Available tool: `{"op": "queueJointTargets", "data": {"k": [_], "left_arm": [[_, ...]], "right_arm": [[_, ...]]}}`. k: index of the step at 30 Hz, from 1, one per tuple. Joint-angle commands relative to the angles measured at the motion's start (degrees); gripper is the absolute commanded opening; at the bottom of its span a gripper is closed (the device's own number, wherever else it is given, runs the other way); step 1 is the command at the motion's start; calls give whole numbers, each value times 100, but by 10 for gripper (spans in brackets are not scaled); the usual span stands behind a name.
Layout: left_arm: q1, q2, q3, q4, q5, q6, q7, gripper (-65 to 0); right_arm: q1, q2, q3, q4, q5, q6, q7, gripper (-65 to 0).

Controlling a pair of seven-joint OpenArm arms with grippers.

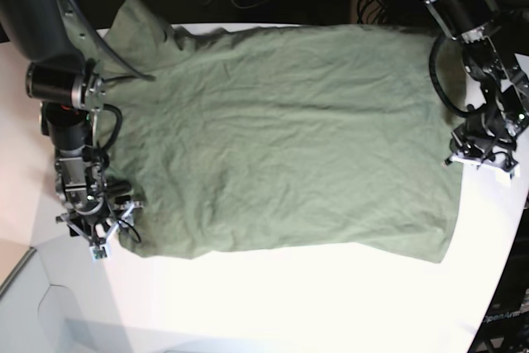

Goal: Layout the t-shirt on the table in an organized manner, then fold the t-shirt properly
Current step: 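Grasp the shirt hem corner with the right gripper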

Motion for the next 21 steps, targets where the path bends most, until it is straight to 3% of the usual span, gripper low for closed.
{"op": "queueJointTargets", "data": {"k": [1, 4, 12, 17, 21], "left_arm": [[-99, -69, -11, 82, -42, -9, -68, -647], [-99, -69, -11, 64, -42, -9, -68, -647], [-99, -69, -11, 64, -42, -9, -68, -647], [-99, -69, -11, 64, -42, -9, -68, -647], [-99, -69, -11, 64, -42, -9, -68, -647]], "right_arm": [[42, 40, 3, -37, -76, 94, -166, -271], [15, 31, -6, -64, -85, 481, -184, -372], [6, 57, -6, -64, -85, 533, -588, -642], [-125, 57, 205, 446, -85, 533, -632, -650], [-670, 22, 750, 1958, -76, 551, -773, -650]]}}
